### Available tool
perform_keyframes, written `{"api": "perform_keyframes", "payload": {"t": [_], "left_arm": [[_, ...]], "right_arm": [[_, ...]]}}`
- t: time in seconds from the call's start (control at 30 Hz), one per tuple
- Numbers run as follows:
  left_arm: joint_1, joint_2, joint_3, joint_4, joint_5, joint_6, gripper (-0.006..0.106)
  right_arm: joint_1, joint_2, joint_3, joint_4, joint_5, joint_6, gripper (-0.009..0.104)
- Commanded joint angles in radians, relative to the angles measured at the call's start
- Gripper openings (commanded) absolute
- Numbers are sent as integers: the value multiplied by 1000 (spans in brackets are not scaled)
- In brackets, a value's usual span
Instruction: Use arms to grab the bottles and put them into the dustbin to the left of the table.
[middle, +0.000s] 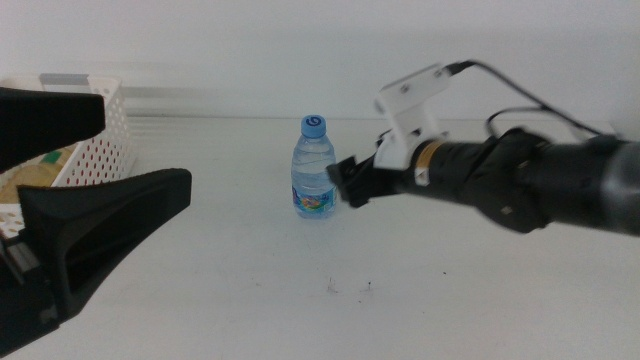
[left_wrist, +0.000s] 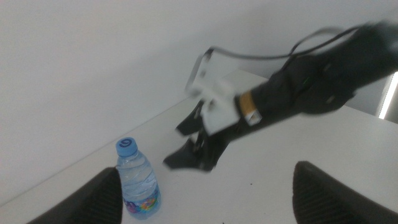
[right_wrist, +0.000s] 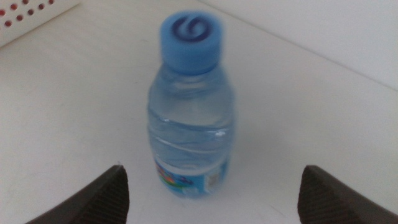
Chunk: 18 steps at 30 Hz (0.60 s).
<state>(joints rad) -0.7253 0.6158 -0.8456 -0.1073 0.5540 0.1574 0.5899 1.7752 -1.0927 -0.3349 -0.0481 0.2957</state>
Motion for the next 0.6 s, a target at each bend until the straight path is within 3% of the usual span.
{"api": "perform_keyframes", "payload": {"t": [0.0, 0.3, 0.4, 0.47, 0.57], "left_arm": [[-4, -4, 6, 3, -14, -5, 94], [-4, -4, 6, 3, -14, -5, 94], [-4, -4, 6, 5, -14, -5, 94], [-4, -4, 6, 5, -14, -5, 94], [-4, -4, 6, 5, -14, -5, 94]], "right_arm": [[0, -93, 6, 4, 112, 29, 71], [0, -499, 6, 115, 598, -99, 71], [-2, -647, 6, 184, 719, -248, 81], [-2, -762, 4, 305, 747, -412, 93], [-2, -874, -10, 533, 815, -606, 93]]}}
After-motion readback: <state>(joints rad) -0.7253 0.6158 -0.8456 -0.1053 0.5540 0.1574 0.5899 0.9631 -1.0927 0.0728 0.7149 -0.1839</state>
